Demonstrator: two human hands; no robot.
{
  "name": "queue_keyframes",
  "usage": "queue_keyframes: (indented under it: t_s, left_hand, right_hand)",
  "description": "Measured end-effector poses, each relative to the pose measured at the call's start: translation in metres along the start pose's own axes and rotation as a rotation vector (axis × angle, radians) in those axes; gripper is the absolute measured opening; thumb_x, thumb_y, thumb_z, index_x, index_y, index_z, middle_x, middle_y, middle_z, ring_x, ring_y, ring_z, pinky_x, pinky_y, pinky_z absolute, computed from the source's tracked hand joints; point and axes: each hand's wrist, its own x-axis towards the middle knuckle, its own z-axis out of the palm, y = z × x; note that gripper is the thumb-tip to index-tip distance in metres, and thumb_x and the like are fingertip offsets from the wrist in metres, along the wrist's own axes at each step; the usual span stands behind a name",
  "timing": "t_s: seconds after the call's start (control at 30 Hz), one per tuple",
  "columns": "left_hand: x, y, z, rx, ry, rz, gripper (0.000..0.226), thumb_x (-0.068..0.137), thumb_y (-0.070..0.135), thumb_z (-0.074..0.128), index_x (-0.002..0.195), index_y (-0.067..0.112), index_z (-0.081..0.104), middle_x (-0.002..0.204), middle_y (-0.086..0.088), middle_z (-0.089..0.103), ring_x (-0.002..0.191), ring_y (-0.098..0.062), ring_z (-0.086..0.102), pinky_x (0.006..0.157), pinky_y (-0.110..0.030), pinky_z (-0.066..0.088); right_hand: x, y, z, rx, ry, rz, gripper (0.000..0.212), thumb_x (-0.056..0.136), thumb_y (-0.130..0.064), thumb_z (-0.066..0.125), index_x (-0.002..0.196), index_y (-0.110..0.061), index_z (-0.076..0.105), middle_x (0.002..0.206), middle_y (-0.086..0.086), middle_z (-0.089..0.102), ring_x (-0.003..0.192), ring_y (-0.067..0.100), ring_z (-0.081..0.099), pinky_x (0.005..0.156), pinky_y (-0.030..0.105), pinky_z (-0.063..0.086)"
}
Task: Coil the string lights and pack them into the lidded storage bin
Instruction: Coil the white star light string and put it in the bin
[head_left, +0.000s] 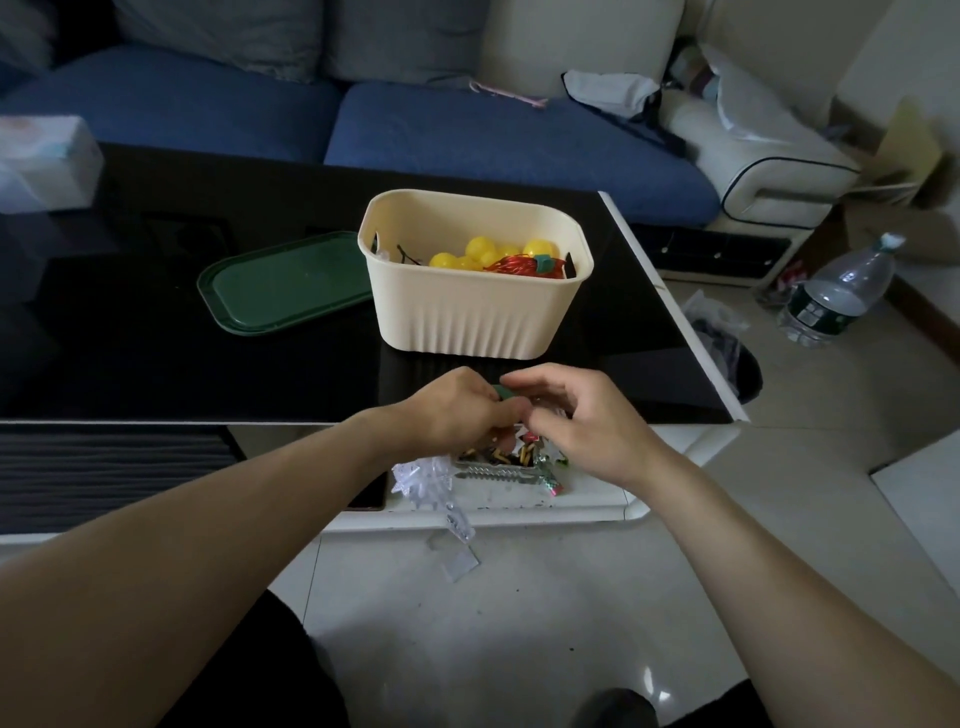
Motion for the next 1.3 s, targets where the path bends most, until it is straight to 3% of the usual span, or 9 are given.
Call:
queue_keyframes:
  t_s: [0.13, 0.27, 0.43, 0.53, 0.63, 0.8, 0.97, 1.1, 1.3]
  left_hand:
    - [-0.001, -0.005, -0.006, -0.084, -0.060, -0.049, 0.047, 0.096, 0.039, 0.060, 0.077, -0.002, 0.072, 0.045, 0.004, 0.042, 0.042, -0.010, 0.034, 0.044, -0.020, 0.032]
    - [0.003, -0.005, -0.002, -0.116, 0.043, -0.072, 0.047, 0.091, 0.037, 0.068, 0.076, -0.008, 0.066, 0.050, 0.000, 0.046, 0.048, -0.013, 0.037, 0.048, -0.021, 0.035]
    - [0.007, -0.004, -0.005, -0.210, 0.114, -0.099, 0.037, 0.087, 0.030, 0.074, 0.056, 0.010, 0.067, 0.050, -0.003, 0.050, 0.048, -0.015, 0.041, 0.049, -0.024, 0.036]
    - [0.005, -0.006, -0.009, -0.226, 0.147, -0.091, 0.028, 0.085, 0.027, 0.076, 0.062, 0.011, 0.073, 0.052, -0.003, 0.052, 0.049, -0.013, 0.043, 0.050, -0.023, 0.038]
    - [0.003, -0.010, -0.010, -0.213, 0.164, -0.069, 0.030, 0.085, 0.026, 0.076, 0.073, -0.001, 0.073, 0.053, -0.003, 0.053, 0.051, -0.012, 0.044, 0.052, -0.023, 0.039]
    - [-0.001, -0.018, -0.015, 0.031, 0.134, -0.007, 0.051, 0.083, 0.034, 0.077, 0.042, 0.018, 0.054, 0.049, 0.000, 0.042, 0.050, -0.012, 0.036, 0.050, -0.022, 0.033]
    - [-0.002, -0.016, -0.011, 0.089, 0.098, 0.063, 0.049, 0.085, 0.036, 0.075, 0.073, -0.010, 0.063, 0.058, -0.008, 0.047, 0.058, -0.017, 0.041, 0.056, -0.027, 0.037]
    - [-0.003, -0.013, -0.011, 0.167, 0.096, 0.120, 0.046, 0.086, 0.036, 0.074, 0.073, -0.007, 0.066, 0.051, 0.000, 0.047, 0.045, -0.007, 0.037, 0.045, -0.015, 0.033]
    - [-0.001, -0.013, -0.010, 0.308, 0.124, 0.156, 0.030, 0.085, 0.041, 0.074, 0.077, 0.011, 0.075, 0.063, 0.000, 0.068, 0.052, -0.004, 0.057, 0.050, -0.014, 0.043]
  right_hand:
    - [-0.001, 0.001, -0.004, -0.030, -0.065, 0.040, 0.044, 0.092, -0.014, 0.071, 0.134, -0.020, 0.060, 0.117, -0.007, 0.071, 0.110, 0.004, 0.066, 0.102, 0.033, 0.053]
    - [0.002, 0.001, 0.002, -0.181, -0.093, -0.022, 0.062, 0.088, -0.013, 0.075, 0.143, -0.027, 0.049, 0.120, -0.005, 0.064, 0.116, 0.011, 0.062, 0.101, 0.032, 0.052]
    - [0.010, 0.001, 0.012, -0.201, 0.053, -0.156, 0.028, 0.089, -0.003, 0.069, 0.111, -0.019, 0.066, 0.103, -0.004, 0.069, 0.096, 0.011, 0.067, 0.083, 0.039, 0.058]
    - [0.013, 0.004, 0.018, -0.197, 0.122, -0.193, 0.023, 0.087, -0.001, 0.071, 0.105, -0.016, 0.074, 0.100, -0.003, 0.071, 0.093, 0.009, 0.068, 0.082, 0.038, 0.058]
    - [0.016, 0.002, 0.019, -0.207, 0.102, -0.223, 0.025, 0.086, -0.001, 0.072, 0.106, -0.016, 0.075, 0.100, -0.004, 0.072, 0.093, 0.009, 0.068, 0.083, 0.035, 0.059]
    - [0.012, 0.002, 0.014, 0.031, -0.025, -0.018, 0.037, 0.088, -0.003, 0.072, 0.121, -0.021, 0.070, 0.109, -0.005, 0.073, 0.096, 0.007, 0.070, 0.086, 0.025, 0.057]
    - [0.010, 0.000, 0.017, 0.418, 0.104, 0.175, 0.024, 0.089, 0.002, 0.070, 0.104, -0.017, 0.077, 0.103, 0.005, 0.078, 0.096, 0.017, 0.074, 0.085, 0.025, 0.058]
    - [0.011, -0.006, 0.024, 0.671, 0.190, 0.366, 0.020, 0.085, 0.009, 0.069, 0.097, -0.005, 0.077, 0.091, 0.011, 0.078, 0.080, 0.017, 0.075, 0.068, 0.020, 0.058]
    - [0.012, -0.008, 0.030, 0.765, 0.296, 0.515, 0.016, 0.083, 0.006, 0.072, 0.085, -0.008, 0.080, 0.086, 0.012, 0.078, 0.076, 0.020, 0.075, 0.068, 0.024, 0.059]
